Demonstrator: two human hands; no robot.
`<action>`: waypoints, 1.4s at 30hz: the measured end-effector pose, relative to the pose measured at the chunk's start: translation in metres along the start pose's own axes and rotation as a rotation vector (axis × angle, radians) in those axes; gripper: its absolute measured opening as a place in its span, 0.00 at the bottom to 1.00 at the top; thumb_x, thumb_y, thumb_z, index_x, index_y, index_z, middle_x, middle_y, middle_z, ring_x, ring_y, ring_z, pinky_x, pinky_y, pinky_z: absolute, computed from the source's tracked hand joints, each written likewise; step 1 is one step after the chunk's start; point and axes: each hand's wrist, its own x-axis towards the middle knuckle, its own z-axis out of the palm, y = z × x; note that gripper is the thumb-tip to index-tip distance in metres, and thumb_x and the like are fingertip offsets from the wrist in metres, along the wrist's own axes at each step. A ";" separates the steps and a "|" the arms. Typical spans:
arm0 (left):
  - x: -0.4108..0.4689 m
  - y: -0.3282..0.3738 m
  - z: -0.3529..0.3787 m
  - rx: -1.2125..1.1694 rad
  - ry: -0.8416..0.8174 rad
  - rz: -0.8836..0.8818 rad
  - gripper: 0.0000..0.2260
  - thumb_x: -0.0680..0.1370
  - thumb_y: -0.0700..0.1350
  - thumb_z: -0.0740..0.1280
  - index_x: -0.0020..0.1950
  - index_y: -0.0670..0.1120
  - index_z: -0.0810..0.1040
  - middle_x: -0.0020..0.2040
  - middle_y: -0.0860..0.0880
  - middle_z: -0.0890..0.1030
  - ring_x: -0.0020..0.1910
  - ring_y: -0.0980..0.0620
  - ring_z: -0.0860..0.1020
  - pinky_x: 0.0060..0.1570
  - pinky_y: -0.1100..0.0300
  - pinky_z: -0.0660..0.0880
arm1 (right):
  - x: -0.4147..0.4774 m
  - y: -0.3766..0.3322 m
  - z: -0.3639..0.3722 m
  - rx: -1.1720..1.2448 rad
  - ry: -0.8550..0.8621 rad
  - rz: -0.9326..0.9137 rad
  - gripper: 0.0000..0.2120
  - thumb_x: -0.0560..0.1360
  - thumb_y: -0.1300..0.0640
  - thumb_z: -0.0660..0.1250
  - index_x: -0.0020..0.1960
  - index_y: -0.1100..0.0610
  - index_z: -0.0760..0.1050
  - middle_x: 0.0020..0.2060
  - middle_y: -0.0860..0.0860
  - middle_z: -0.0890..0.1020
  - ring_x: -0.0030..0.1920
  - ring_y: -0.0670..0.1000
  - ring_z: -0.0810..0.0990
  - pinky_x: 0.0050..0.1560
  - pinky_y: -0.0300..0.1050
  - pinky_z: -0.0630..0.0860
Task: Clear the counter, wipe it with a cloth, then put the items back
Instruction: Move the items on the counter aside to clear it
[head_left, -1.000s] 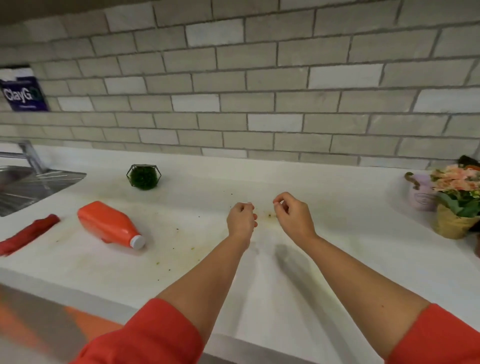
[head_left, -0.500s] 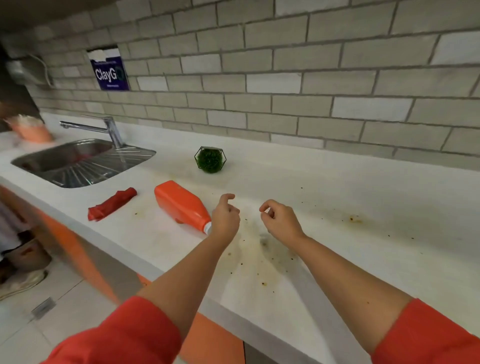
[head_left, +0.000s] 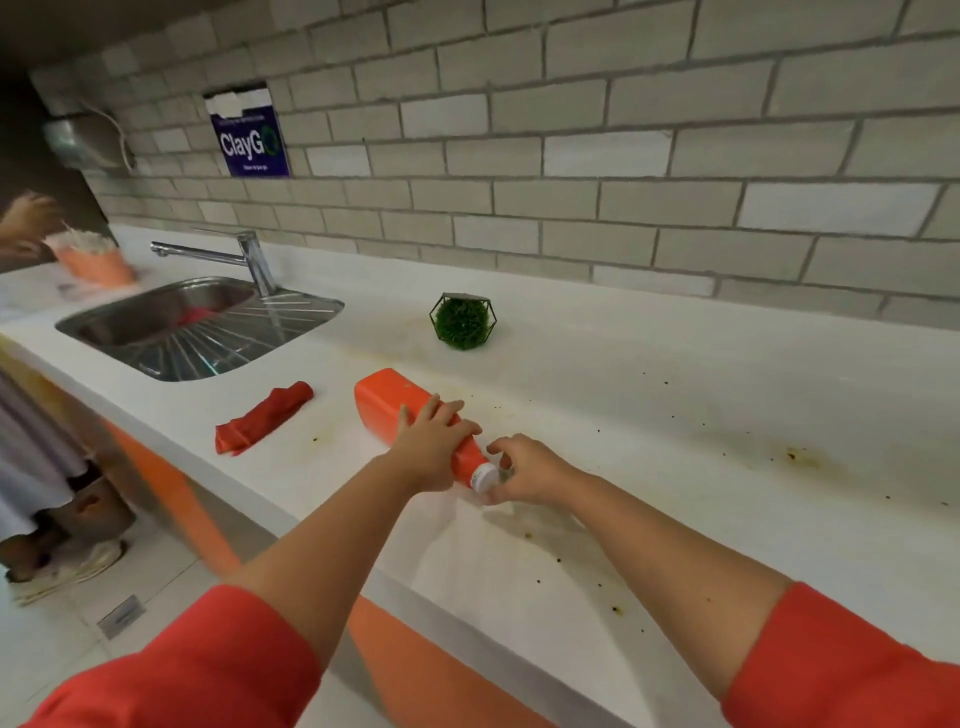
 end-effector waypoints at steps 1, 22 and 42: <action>0.005 -0.003 -0.001 0.074 -0.022 0.032 0.31 0.72 0.46 0.70 0.72 0.56 0.61 0.76 0.49 0.53 0.76 0.42 0.47 0.70 0.35 0.45 | 0.002 -0.002 0.000 0.011 -0.001 0.017 0.31 0.68 0.53 0.74 0.69 0.56 0.67 0.52 0.51 0.74 0.51 0.51 0.75 0.52 0.42 0.71; 0.023 -0.007 -0.057 -0.149 0.288 0.484 0.06 0.68 0.46 0.68 0.43 0.49 0.74 0.40 0.51 0.79 0.41 0.49 0.76 0.35 0.61 0.64 | 0.009 -0.035 0.002 0.264 0.215 0.138 0.20 0.71 0.56 0.72 0.61 0.60 0.74 0.49 0.57 0.77 0.45 0.50 0.74 0.46 0.45 0.73; -0.022 0.081 -0.152 -0.805 0.440 0.488 0.10 0.64 0.37 0.68 0.32 0.50 0.69 0.29 0.53 0.74 0.34 0.49 0.74 0.32 0.61 0.67 | -0.099 -0.040 -0.053 0.515 0.804 0.031 0.05 0.79 0.54 0.61 0.51 0.55 0.72 0.47 0.55 0.76 0.48 0.54 0.76 0.52 0.54 0.76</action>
